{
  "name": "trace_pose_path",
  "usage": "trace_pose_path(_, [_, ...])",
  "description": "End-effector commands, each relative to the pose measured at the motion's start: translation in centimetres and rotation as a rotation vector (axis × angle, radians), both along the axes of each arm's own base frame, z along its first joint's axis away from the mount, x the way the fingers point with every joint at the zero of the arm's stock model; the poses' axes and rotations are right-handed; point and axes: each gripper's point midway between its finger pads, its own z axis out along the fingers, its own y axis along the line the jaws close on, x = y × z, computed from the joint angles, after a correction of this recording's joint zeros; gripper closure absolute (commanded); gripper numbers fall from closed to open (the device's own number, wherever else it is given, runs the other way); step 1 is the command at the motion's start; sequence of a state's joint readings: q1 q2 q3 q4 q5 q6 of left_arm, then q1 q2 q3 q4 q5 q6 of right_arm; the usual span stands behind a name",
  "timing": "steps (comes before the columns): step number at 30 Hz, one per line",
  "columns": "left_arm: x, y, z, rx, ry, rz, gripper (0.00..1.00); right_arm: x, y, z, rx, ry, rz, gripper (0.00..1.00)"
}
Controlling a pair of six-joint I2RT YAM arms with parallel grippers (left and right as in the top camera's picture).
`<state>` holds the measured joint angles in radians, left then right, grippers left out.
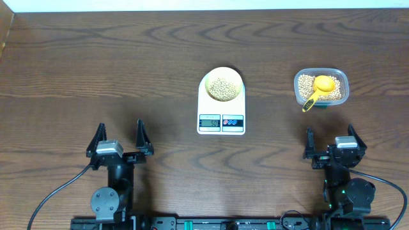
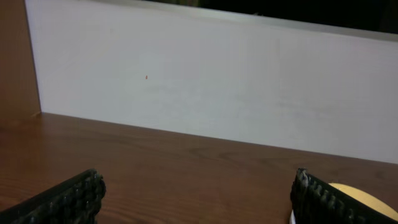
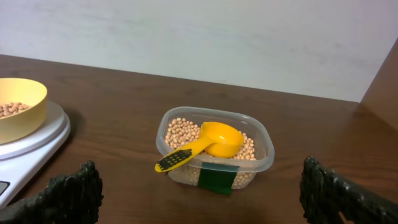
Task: Scoop item into bowl and weigh 50g on scale
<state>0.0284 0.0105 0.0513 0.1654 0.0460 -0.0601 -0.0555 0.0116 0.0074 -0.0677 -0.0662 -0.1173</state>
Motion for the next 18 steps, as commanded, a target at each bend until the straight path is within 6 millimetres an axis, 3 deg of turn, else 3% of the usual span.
trace_pose_path(1, [0.1,0.3,-0.5,-0.014,-0.001,0.016,0.02,0.0,-0.1,-0.1,-0.012,0.000,-0.005,0.01])
trace_pose_path(11, [0.2,1.3,-1.8,-0.016,0.026,0.055,0.02,0.0,-0.1,-0.1,-0.011,0.000,-0.005,0.01])
trace_pose_path(18, [0.3,1.2,-5.9,-0.023,0.193,0.048,0.02,0.0,-0.1,-0.1,-0.012,0.000,-0.005,0.01])
